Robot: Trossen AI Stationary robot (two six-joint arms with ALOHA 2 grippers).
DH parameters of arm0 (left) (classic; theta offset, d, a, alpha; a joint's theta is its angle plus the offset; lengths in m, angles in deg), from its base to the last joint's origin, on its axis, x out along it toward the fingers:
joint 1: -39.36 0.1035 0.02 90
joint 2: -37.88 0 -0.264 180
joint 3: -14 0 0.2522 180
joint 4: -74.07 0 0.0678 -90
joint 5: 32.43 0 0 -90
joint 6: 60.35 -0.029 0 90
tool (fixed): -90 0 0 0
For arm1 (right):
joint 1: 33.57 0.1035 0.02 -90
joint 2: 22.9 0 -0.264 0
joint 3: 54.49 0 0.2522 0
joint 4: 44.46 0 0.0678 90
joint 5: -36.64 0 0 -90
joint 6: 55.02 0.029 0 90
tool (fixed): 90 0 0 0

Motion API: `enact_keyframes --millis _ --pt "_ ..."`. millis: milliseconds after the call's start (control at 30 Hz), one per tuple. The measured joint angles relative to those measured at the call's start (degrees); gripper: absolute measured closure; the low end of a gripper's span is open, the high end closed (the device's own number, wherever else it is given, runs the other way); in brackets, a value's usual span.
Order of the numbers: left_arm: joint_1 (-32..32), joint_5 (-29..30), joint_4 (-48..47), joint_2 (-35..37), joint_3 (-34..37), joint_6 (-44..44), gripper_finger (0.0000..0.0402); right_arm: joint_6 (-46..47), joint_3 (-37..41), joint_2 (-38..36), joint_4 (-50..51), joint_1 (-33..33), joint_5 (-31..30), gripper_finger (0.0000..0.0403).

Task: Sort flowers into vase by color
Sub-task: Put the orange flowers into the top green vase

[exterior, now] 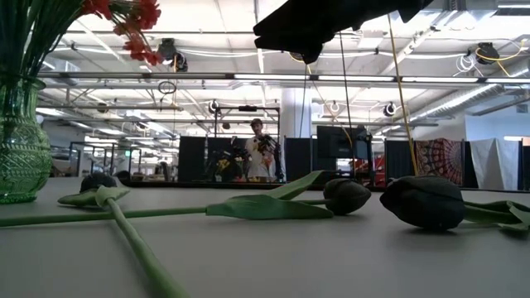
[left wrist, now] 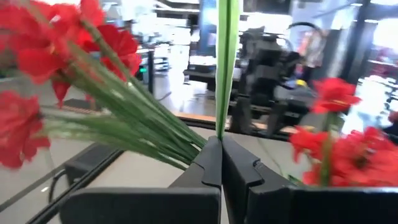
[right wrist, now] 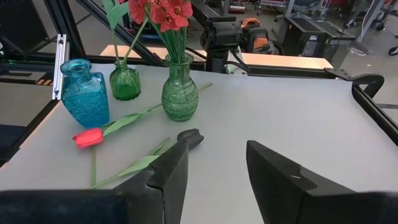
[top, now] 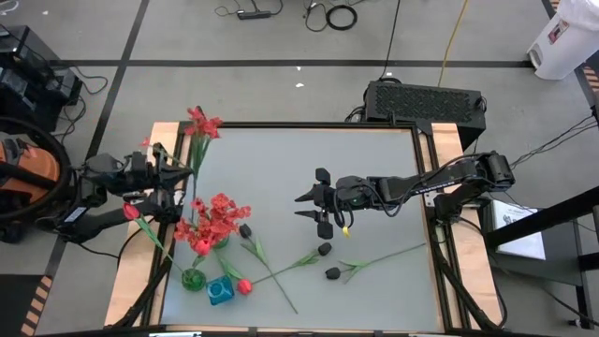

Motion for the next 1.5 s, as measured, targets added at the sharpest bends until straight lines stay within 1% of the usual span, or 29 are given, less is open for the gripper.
enact_keyframes --millis 100,367,1167,1300,1500 --pt "0.00 -4.31 0.35 0.00 0.00 -0.77 0.0402 -0.01 0.00 0.00 0.00 -0.01 0.00 0.0248" --pt "0.00 -7.39 0.48 0.00 0.00 -2.00 0.0402 -0.01 0.00 0.00 0.00 -0.01 0.00 0.0248" --pt "0.00 -7.46 0.79 0.00 0.00 -3.05 0.0401 0.08 0.00 0.00 -0.01 -0.02 0.00 0.0248" --pt "0.00 -7.46 0.78 0.00 -0.02 -3.05 0.0402 0.22 0.00 0.00 -1.27 0.00 0.00 0.0248" --pt "0.00 -7.46 0.77 0.00 -0.02 -3.05 0.0402 3.84 0.00 0.00 -3.57 -0.02 0.00 0.0248"
